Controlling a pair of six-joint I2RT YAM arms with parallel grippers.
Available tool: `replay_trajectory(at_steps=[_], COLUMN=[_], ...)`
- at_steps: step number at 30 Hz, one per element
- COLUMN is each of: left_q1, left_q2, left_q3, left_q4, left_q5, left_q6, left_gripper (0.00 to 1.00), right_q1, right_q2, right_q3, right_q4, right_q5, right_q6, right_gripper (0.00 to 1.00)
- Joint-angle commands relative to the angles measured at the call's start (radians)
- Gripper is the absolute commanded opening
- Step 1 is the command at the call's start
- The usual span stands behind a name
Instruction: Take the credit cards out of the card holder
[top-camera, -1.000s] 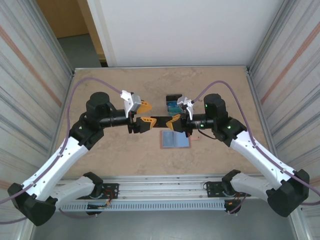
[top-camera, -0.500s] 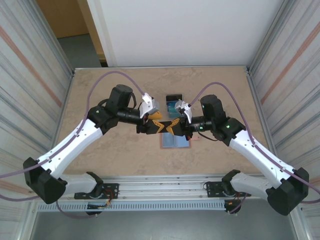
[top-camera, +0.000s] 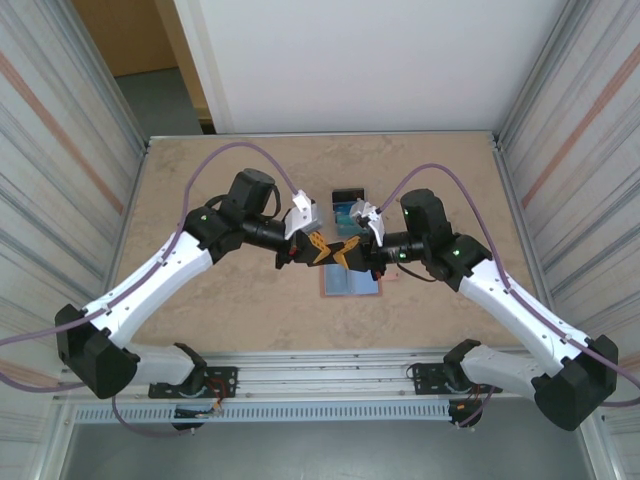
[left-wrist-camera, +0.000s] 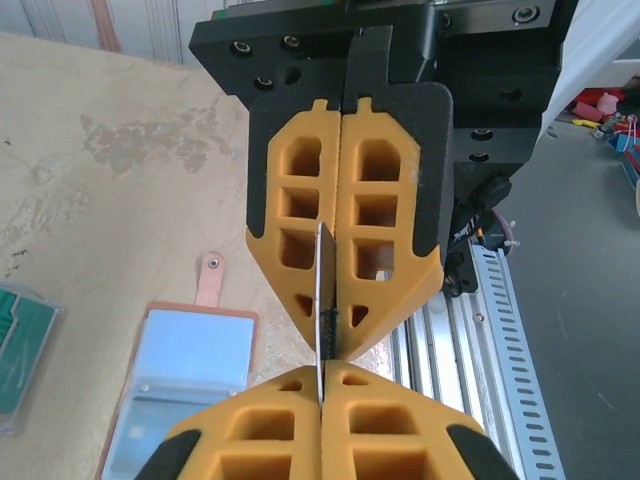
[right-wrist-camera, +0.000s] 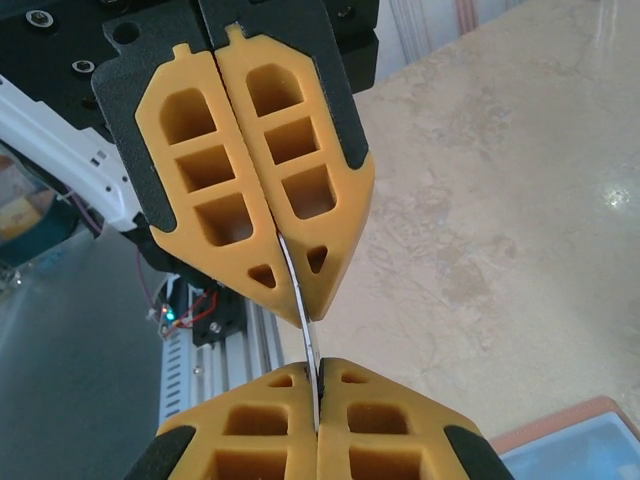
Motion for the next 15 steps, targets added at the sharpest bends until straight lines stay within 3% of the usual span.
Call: replay_trajectory(at_steps=[1,7,15], left_q1=[-0.002,0.071,0.125], left_q2=[0.01,0.056,0.239], left_q3=[0.014,0.027,0.118], left_q4=[0.01,0.09,0.247], left_q5=[-0.058,-0.108,-0.176], left_q6=[0.024,0.01,0.111], left_gripper=[0.0,0.0,0.0], right_q1=[0.004,-0.044,-0.116], right_q2=[-0.009,-0.039,-0.068], right_q3=[0.024,-0.023,-0.038], right_q4=[0.005,0.048,0.04], right_q5=[0.025,0.14,0.371], right_q6=[0.003,0.077,0.209], right_gripper=[0.11,0.55,0.67])
